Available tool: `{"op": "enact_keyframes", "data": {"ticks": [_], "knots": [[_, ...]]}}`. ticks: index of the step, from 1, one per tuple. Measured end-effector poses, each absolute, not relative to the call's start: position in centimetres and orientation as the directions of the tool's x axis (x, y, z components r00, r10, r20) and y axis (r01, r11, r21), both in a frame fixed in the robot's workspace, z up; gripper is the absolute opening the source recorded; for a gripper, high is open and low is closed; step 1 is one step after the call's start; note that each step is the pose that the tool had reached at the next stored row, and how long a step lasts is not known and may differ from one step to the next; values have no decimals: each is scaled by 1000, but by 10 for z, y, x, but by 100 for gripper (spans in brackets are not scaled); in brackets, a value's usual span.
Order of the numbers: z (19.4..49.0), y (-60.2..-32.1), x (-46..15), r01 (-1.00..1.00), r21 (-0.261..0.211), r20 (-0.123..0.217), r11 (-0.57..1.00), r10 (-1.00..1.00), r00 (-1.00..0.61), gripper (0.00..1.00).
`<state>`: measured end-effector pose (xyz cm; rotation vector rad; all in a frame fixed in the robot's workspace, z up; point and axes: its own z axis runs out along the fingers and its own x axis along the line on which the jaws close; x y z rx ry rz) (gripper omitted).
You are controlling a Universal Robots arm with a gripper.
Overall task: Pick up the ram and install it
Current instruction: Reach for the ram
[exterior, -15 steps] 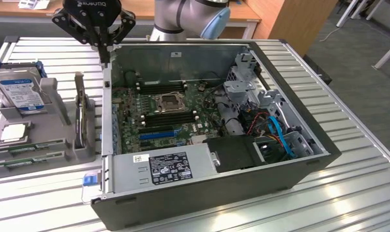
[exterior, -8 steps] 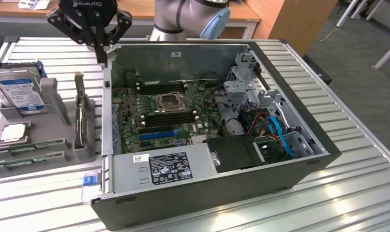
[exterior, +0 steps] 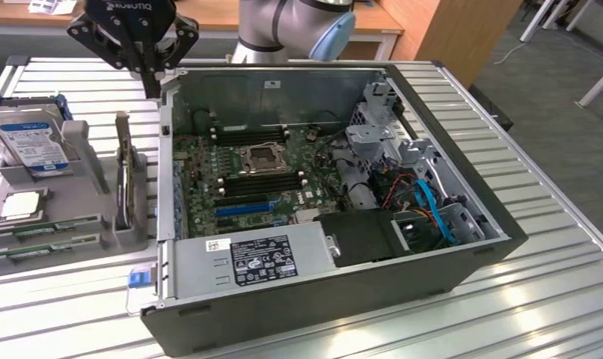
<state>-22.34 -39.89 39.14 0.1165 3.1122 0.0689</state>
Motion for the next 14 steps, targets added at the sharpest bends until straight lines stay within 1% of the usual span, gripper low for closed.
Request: {"op": "enact_keyframes", "data": {"ticks": [14], "knots": [[390, -399, -234, 74, 45, -25, 996, 75, -997, 10]]}}
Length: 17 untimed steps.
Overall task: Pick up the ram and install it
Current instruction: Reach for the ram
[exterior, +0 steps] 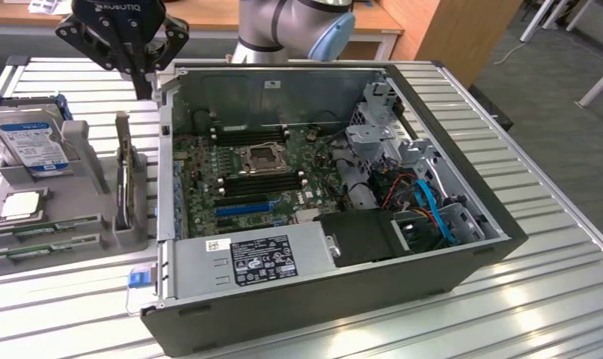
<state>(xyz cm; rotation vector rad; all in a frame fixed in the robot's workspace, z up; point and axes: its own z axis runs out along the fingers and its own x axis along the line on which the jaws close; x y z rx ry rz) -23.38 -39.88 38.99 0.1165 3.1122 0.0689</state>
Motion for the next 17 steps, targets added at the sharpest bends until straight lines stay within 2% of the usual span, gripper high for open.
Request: {"op": "enact_keyframes", "data": {"ticks": [17], "knots": [[389, -399, -261, 74, 45, -25, 996, 75, -997, 10]]}}
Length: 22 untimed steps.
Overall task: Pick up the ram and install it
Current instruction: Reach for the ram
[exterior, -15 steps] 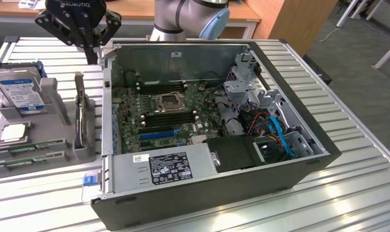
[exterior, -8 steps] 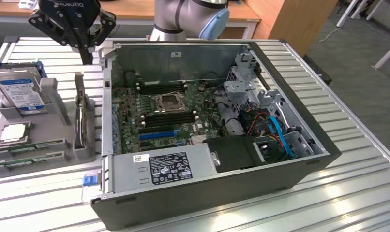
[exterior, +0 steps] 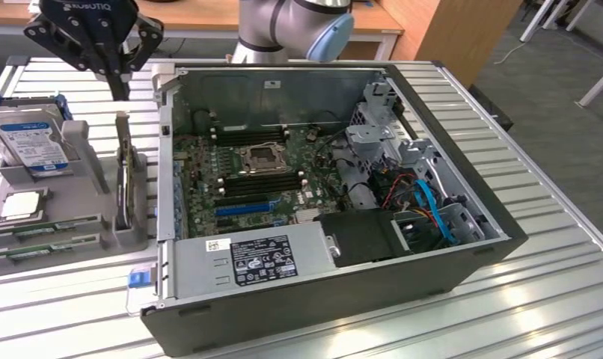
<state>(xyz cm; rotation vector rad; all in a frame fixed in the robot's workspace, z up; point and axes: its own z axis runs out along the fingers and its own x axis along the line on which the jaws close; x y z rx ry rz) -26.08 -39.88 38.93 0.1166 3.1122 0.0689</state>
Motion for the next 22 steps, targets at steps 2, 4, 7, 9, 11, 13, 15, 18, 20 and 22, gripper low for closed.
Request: {"op": "enact_keyframes", "data": {"ticks": [2, 4, 7, 9, 11, 13, 15, 18, 20, 22], "knots": [[389, -399, -264, 74, 45, -25, 996, 75, -997, 10], [389, -399, -268, 74, 45, -25, 996, 75, -997, 10], [389, -399, -273, 74, 45, -25, 996, 75, -997, 10], [389, -399, -276, 74, 45, -25, 996, 75, -997, 10], [389, -399, -280, 74, 45, -25, 996, 75, -997, 10], [389, -399, -283, 74, 45, -25, 996, 75, -997, 10], [389, -399, -286, 74, 45, -25, 996, 75, -997, 10], [388, -399, -290, 74, 45, -25, 996, 75, -997, 10], [388, -399, -293, 74, 45, -25, 996, 75, -997, 10], [388, -399, -295, 74, 45, -25, 996, 75, -997, 10]]}}
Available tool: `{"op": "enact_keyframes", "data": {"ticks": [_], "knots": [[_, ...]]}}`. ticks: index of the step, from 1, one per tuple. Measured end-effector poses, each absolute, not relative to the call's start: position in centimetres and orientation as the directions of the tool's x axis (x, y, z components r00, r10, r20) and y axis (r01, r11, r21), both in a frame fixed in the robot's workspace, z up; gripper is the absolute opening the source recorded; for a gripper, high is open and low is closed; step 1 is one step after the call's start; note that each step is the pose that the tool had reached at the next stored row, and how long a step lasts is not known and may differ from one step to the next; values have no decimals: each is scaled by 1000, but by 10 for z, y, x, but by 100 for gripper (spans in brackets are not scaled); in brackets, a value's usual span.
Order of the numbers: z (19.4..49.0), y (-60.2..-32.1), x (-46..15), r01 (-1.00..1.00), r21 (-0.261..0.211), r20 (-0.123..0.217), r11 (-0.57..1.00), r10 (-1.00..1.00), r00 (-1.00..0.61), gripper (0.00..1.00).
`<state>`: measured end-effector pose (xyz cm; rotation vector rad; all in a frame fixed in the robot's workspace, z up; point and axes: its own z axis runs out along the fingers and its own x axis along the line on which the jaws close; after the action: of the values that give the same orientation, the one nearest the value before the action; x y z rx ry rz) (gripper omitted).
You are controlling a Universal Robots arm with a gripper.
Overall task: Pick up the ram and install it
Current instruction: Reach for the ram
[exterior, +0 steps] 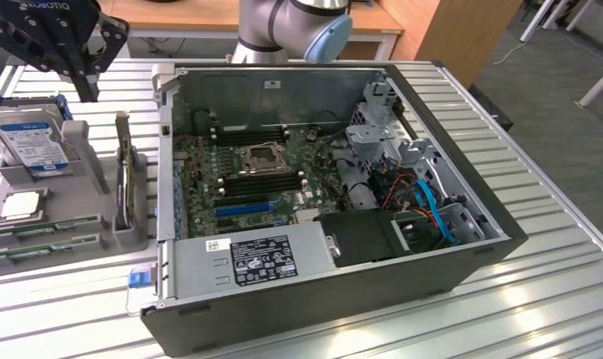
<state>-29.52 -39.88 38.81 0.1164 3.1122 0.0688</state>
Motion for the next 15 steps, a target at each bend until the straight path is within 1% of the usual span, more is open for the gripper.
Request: {"op": "enact_keyframes", "data": {"ticks": [15], "knots": [[387, -399, -318, 74, 45, -25, 996, 75, -997, 10]]}}
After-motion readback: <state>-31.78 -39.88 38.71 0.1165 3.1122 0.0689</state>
